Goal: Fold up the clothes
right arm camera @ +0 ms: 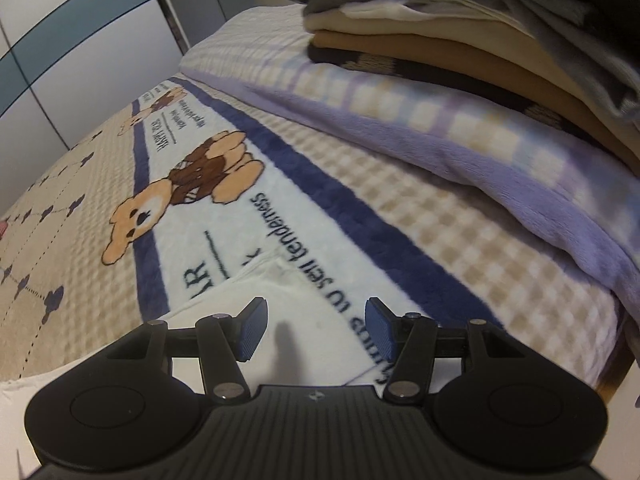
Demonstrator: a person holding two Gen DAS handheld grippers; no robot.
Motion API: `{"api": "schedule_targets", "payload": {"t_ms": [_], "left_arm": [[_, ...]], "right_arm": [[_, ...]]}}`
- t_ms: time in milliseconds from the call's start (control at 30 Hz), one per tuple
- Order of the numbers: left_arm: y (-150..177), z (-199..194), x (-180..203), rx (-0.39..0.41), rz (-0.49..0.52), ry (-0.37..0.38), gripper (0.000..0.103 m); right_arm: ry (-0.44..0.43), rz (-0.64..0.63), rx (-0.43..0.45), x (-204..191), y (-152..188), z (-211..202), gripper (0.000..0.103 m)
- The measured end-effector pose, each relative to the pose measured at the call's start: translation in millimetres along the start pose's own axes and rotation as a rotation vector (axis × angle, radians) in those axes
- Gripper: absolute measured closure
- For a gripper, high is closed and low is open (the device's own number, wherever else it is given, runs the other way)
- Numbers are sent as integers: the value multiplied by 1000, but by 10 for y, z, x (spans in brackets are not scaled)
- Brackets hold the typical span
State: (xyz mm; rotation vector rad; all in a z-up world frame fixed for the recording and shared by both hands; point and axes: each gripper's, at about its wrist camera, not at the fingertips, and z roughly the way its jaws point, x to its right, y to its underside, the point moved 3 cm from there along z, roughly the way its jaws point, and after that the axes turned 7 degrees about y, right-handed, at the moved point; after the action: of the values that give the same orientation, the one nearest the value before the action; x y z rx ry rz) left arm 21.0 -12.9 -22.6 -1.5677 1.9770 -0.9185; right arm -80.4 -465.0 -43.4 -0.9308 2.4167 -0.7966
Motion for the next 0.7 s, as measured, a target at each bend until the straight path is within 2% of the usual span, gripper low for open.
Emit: {"api": "schedule_targets", "payload": {"t_ms": [133, 300, 367, 433, 467, 600, 700], "left_arm": [[-8, 19, 45, 2, 8, 8, 0], [0, 42, 73, -4, 14, 12, 0], [3, 49, 76, -6, 18, 12, 0], [11, 49, 73, -6, 22, 11, 0], [16, 46, 67, -7, 23, 11, 0], [20, 24, 29, -23, 0, 56, 0], [11, 7, 6, -42, -52, 159, 1]], "right_arm": [[5, 9, -30, 60, 15, 62, 48], [37, -70, -35, -23, 85, 167, 54], [35, -128, -18, -107, 121, 179, 67], [10, -172, -10, -190, 159, 169, 93], [-2, -194, -6, -231, 178, 165, 97], [-83, -160, 6, -293, 154, 49, 97], [-165, -172, 38, -423, 125, -120, 97]]}}
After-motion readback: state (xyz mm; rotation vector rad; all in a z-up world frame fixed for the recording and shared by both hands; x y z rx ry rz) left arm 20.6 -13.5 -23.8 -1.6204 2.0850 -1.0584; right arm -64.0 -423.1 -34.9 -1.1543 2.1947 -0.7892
